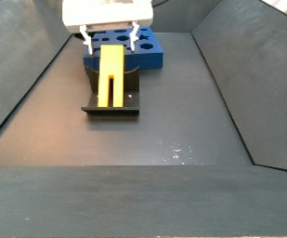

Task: Pick up the double-square object. Move up. Place the double-square object on the fixture. Regrasp the double-square object. Move to above the board. Insert the double-square object.
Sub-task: Regrasp the double-square object, then move to above the board.

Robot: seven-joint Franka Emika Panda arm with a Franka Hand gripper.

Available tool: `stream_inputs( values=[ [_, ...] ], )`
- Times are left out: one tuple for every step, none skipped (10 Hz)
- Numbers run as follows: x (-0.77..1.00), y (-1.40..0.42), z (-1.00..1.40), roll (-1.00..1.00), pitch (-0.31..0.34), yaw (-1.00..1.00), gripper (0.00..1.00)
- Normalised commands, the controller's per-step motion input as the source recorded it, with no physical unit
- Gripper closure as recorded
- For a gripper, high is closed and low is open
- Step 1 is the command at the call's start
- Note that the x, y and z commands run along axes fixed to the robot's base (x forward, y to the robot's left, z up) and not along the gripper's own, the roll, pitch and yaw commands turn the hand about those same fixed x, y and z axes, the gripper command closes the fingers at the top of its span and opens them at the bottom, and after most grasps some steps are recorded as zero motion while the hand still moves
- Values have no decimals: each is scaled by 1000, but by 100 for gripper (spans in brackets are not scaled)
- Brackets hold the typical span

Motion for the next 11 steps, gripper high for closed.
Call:
stream_inputs(
  values=[
    [84, -4, -200, 74, 25, 20, 0],
    [0, 0, 0, 0, 0, 0, 100],
    [232, -90, 1000, -152, -36, 396, 100],
    [232, -89, 1000, -152, -32, 391, 100],
    [219, -89, 1000, -93, -42, 296, 100],
    [213, -86, 1000, -50, -73, 216, 100],
    [201, -82, 1000, -18, -95, 132, 100],
    [196, -80, 1000, -10, -92, 96, 100],
    [180, -76, 1000, -1, -55, 22, 100],
    [175, -73, 1000, 2, -37, -4, 100],
    [161, -70, 1000, 15, 8, -30, 100]
  ],
)
